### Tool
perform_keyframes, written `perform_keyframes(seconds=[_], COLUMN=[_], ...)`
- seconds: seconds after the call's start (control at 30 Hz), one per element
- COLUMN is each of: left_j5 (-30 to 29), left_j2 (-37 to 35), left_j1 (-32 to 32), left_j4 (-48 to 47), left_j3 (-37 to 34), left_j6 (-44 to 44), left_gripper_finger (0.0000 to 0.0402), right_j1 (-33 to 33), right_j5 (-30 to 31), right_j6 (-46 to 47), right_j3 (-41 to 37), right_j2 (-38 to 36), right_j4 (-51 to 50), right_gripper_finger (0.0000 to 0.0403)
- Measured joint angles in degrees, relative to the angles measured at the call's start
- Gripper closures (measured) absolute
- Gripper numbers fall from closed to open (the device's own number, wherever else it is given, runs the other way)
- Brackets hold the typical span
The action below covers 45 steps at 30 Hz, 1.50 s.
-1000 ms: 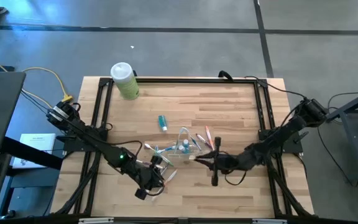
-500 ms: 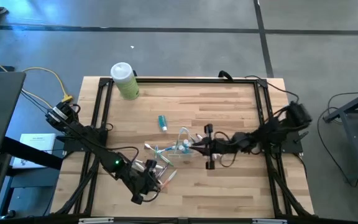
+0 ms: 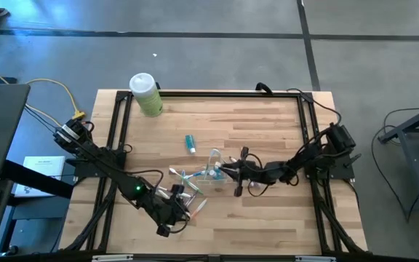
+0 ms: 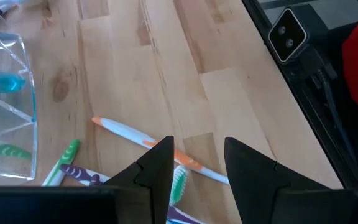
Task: Pick & Place toothbrushing station
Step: Put the bottom right orange toothbrush into the transparent organizer, then put the mouthwash into the transparent organizer
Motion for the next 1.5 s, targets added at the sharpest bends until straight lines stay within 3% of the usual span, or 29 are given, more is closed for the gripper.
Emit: perform_keyframes(seconds=[0.27,0.37,0.53,0.7,0.97,1.1,1.3,1.5], left_j5=[0.0,0.0,0.1,0.1,-0.5,-8.5,-26.0,-26.9], left_j2=[0.0,0.0,0.0,-1.2,-9.4,-16.8,-26.3,-31.5], left_j1=[0.7,0.9,1.7,2.2,2.3,2.5,3.4,11.0], left_j4=[0.4,0.9,1.2,1.2,-2.6,-8.0,-11.8,-12.1], left_j3=[0.0,0.0,0.0,0.0,0.0,0.0,0.1,0.1], left_j6=[0.3,0.3,0.2,-0.1,-2.2,-0.7,9.6,13.3], left_gripper_finger=[0.0266,0.0266,0.0266,0.0266,0.0266,0.0266,0.0266,0.0266], right_j1=[1.1,1.6,4.2,8.3,14.3,16.0,17.3,17.2], right_j5=[0.3,3.2,12.4,24.2,40.8,44.9,45.3,45.5], right_j6=[-0.3,-2.0,-7.1,-18.6,-30.1,-30.7,-29.5,-26.1], right_j3=[0.0,0.0,0.0,0.0,0.0,0.0,0.0,0.0], right_j2=[0.0,0.0,0.0,-2.1,-7.5,-8.4,-8.4,-8.4], right_j4=[-3.6,-3.8,-3.2,-1.7,-1.6,-2.1,-4.1,-6.6], right_gripper_finger=[0.0328,0.0295,0.0221,0.0155,0.0124,0.0124,0.0124,0.0124])
